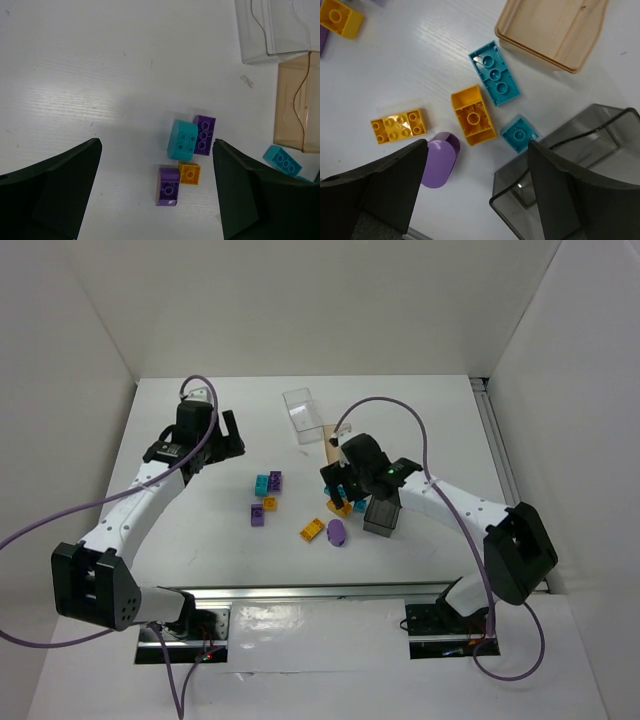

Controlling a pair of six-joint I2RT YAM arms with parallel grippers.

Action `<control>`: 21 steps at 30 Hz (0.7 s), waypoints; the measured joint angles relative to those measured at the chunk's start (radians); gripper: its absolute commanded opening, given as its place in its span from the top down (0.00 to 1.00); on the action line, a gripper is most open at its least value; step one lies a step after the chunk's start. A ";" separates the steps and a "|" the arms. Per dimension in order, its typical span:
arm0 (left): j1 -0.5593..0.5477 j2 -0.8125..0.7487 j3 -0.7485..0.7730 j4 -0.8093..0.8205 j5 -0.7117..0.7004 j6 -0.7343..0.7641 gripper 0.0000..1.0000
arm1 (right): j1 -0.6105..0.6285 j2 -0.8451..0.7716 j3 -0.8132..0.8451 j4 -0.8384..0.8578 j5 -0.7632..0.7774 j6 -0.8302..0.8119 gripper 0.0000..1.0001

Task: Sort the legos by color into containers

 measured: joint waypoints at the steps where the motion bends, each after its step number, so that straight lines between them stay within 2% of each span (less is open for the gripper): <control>1: 0.000 0.004 0.000 -0.001 0.008 0.000 0.02 | 0.000 0.008 0.000 0.005 -0.014 -0.010 0.12; 5: 0.000 0.012 0.000 -0.004 0.029 0.000 0.02 | 0.005 0.076 0.000 0.029 -0.051 -0.044 0.19; 11: 0.000 0.012 0.000 -0.008 0.032 0.000 0.02 | 0.025 0.175 0.000 0.029 -0.069 -0.064 0.21; 15: 0.000 0.012 0.000 -0.008 0.033 0.000 0.02 | 0.033 0.196 0.000 0.045 -0.067 -0.068 0.36; 19: 0.000 0.012 0.000 -0.008 0.034 0.000 0.02 | 0.035 0.222 0.000 0.071 -0.056 -0.069 0.40; 21: 0.000 0.012 0.000 -0.008 0.032 0.000 0.02 | 0.035 0.235 0.000 0.077 -0.049 -0.068 0.45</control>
